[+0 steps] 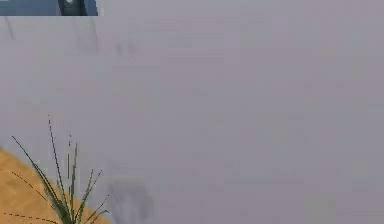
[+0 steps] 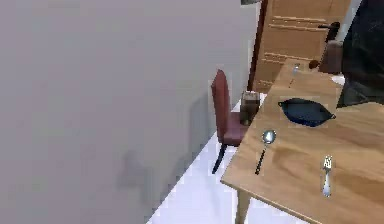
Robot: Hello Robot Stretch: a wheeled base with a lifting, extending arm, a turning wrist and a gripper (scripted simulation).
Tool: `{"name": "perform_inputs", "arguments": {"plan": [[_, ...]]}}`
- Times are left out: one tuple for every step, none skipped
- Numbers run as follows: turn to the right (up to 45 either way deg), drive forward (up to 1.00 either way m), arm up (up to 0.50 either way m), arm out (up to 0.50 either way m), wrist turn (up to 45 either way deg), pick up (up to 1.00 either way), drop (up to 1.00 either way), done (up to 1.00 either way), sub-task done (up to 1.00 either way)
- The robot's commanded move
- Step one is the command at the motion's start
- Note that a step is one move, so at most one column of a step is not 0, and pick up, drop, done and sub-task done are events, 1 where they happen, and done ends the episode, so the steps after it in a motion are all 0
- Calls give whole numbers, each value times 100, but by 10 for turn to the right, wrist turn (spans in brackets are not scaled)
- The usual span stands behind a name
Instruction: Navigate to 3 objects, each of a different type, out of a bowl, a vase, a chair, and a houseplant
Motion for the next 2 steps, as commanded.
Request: {"name": "perform_inputs", "arguments": {"plan": [[-390,0,0,0,0,0,0,0,0],[0,0,0,0,0,0,0,0,100]]}}
